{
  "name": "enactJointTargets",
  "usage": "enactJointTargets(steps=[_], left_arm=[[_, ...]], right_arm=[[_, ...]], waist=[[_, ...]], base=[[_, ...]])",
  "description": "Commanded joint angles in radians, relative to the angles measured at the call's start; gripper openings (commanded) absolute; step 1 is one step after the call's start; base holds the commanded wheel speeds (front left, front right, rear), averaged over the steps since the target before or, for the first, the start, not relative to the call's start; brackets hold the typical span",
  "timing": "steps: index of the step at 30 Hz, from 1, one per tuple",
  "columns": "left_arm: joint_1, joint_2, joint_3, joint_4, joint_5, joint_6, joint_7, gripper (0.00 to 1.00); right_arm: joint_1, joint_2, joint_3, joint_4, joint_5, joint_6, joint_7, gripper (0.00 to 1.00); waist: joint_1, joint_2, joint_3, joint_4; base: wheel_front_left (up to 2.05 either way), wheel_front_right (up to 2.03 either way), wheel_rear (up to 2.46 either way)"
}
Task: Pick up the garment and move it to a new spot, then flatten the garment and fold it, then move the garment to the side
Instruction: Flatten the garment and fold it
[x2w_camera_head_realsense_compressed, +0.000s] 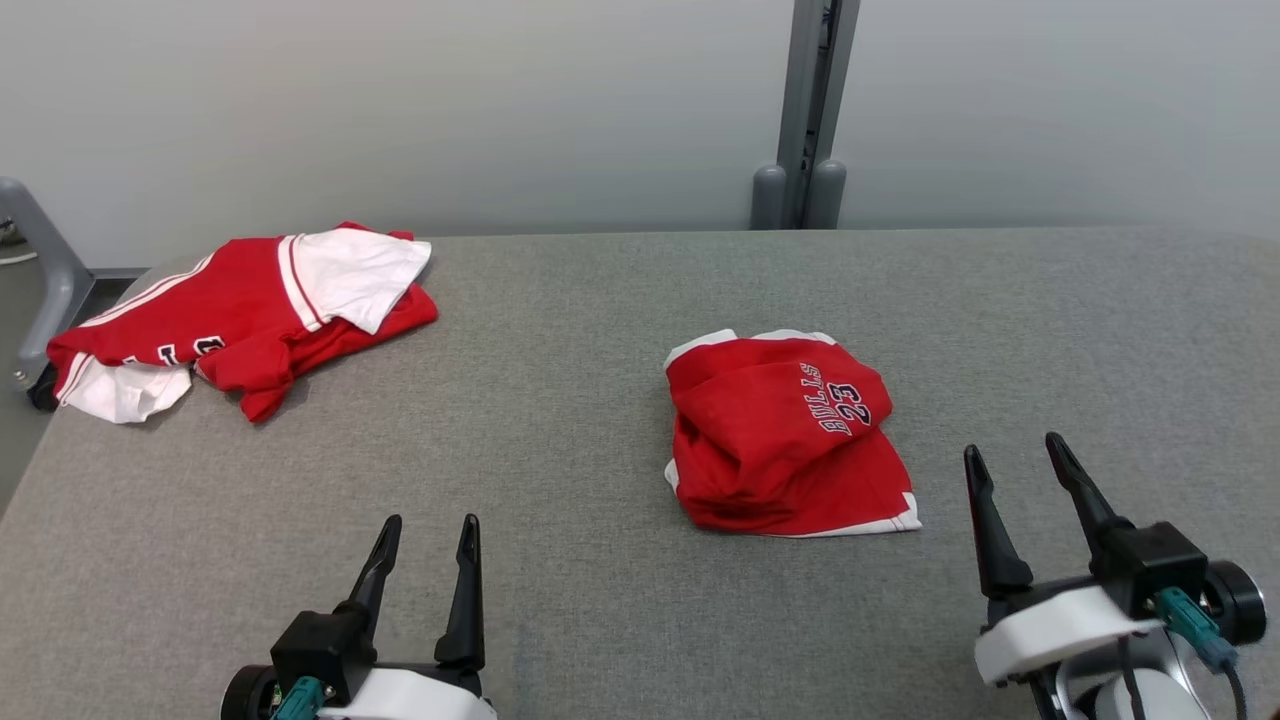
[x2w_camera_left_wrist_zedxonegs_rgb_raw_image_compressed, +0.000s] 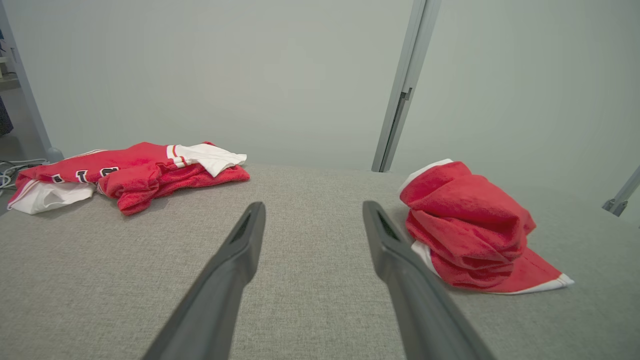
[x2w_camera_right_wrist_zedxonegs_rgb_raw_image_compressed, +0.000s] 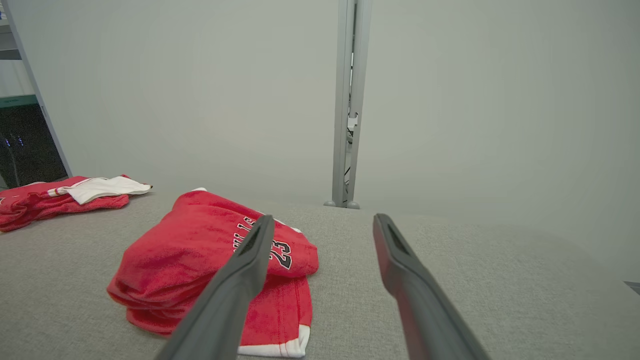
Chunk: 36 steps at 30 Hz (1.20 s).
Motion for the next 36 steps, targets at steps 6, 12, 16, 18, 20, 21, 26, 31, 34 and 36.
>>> enactJointTargets(steps=[6, 12, 16, 18, 20, 21, 26, 31, 34, 36], left_arm=[[-0.028, 0.004, -0.008, -0.009, -0.004, 0.002, 0.000, 1.00], [-0.046, 0.004, -0.023, -0.013, -0.007, 0.003, 0.000, 1.00], [-0.060, 0.003, -0.038, -0.017, -0.014, 0.008, 0.000, 1.00], [-0.065, 0.003, -0.044, -0.015, -0.013, 0.008, 0.000, 1.00], [-0.064, 0.004, -0.048, -0.012, -0.014, 0.008, 0.000, 1.00], [-0.065, 0.004, -0.050, -0.011, -0.015, 0.009, 0.000, 1.00], [-0.073, 0.003, -0.060, -0.007, -0.017, 0.010, 0.000, 1.00], [-0.076, 0.003, -0.067, -0.004, -0.017, 0.012, 0.000, 1.00], [-0.077, 0.003, -0.069, -0.004, -0.018, 0.015, 0.000, 1.00], [-0.075, 0.003, -0.068, -0.004, -0.018, 0.017, 0.000, 1.00]], right_arm=[[-0.153, -0.007, 0.053, 0.136, -0.048, 0.000, 0.016, 1.00], [-0.321, -0.051, 0.170, 0.327, 0.032, 0.000, 0.118, 1.00], [-0.423, -0.103, 0.236, 0.441, 0.132, 0.000, 0.172, 1.00], [-0.466, -0.111, 0.269, 0.485, 0.187, 0.000, 0.192, 1.00], [-0.508, -0.121, 0.312, 0.515, 0.246, 0.000, 0.214, 1.00], [-0.526, -0.131, 0.336, 0.529, 0.281, 0.000, 0.230, 1.00], [-0.583, -0.181, 0.510, 0.558, 0.431, 0.000, 0.362, 1.00], [-0.605, -0.235, 0.652, 0.537, 0.544, 0.000, 0.463, 1.00], [-0.614, -0.263, 0.716, 0.525, 0.620, 0.000, 0.499, 1.00], [-0.618, -0.275, 0.751, 0.529, 0.655, 0.000, 0.510, 1.00]], waist=[[0.0000, 0.0000, 0.036, 0.053], [0.0000, 0.0000, 0.069, 0.106], [0.0000, 0.0000, 0.093, 0.149], [0.0000, 0.0000, 0.103, 0.169], [0.0000, 0.0000, 0.111, 0.185], [0.0000, 0.0000, 0.115, 0.193], [0.0000, 0.0000, 0.125, 0.223], [0.0000, 0.0000, 0.128, 0.236], [0.0000, 0.0000, 0.129, 0.240], [0.0000, 0.0000, 0.129, 0.240]], base=[[0.00, 0.00, 0.00], [0.00, 0.00, 0.00], [0.00, 0.00, 0.00], [0.00, 0.00, 0.00], [0.00, 0.00, 0.00], [0.00, 0.00, 0.00], [0.00, 0.00, 0.00], [0.00, 0.00, 0.00], [0.00, 0.00, 0.00], [0.00, 0.00, 0.00]])
